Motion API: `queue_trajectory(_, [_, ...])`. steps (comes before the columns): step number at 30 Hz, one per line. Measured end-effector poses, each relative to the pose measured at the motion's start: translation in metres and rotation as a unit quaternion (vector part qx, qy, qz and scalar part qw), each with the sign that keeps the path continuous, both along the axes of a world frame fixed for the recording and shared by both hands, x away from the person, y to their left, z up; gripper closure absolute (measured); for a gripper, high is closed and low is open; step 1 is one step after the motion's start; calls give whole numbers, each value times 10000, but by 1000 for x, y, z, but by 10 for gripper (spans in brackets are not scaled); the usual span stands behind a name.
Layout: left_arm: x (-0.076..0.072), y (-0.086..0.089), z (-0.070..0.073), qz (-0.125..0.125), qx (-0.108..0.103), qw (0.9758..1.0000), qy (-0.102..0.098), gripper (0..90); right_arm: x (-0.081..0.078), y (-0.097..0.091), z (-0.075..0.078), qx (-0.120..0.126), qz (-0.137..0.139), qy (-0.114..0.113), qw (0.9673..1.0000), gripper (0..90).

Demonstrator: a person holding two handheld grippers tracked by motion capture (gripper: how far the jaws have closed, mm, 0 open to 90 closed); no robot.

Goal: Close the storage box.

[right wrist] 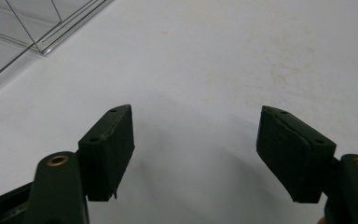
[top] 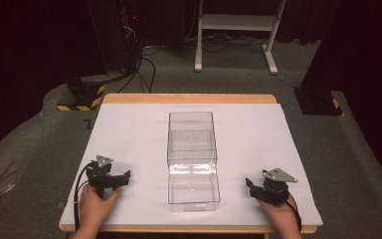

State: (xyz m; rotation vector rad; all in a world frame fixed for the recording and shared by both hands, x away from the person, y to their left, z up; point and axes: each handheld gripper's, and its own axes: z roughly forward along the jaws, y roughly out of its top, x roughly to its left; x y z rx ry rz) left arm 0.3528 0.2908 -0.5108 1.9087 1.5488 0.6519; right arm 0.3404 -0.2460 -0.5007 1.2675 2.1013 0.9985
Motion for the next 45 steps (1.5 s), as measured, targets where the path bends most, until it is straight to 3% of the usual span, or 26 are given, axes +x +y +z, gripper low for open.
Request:
queue_trajectory(20, [0, 0, 0, 2, 0, 10000, -10, 5, 1, 0, 0, 52, -31, 64, 10000, 283])
queue_trajectory(29, [0, 0, 0, 0, 1, 10000, -4, 5, 2, -5, 3, 272, -74, 76, 9996, 293])
queue_trajectory(39, [0, 0, 0, 5, 13, 10000, -9, 6, 5, -5, 7, 337, 60, -64, 9994, 293])
queue_trajectory(45, [0, 0, 0, 3, 0, 10000, -2, 5, -1, -4, 18, 398, 100, -254, 9988, 292])
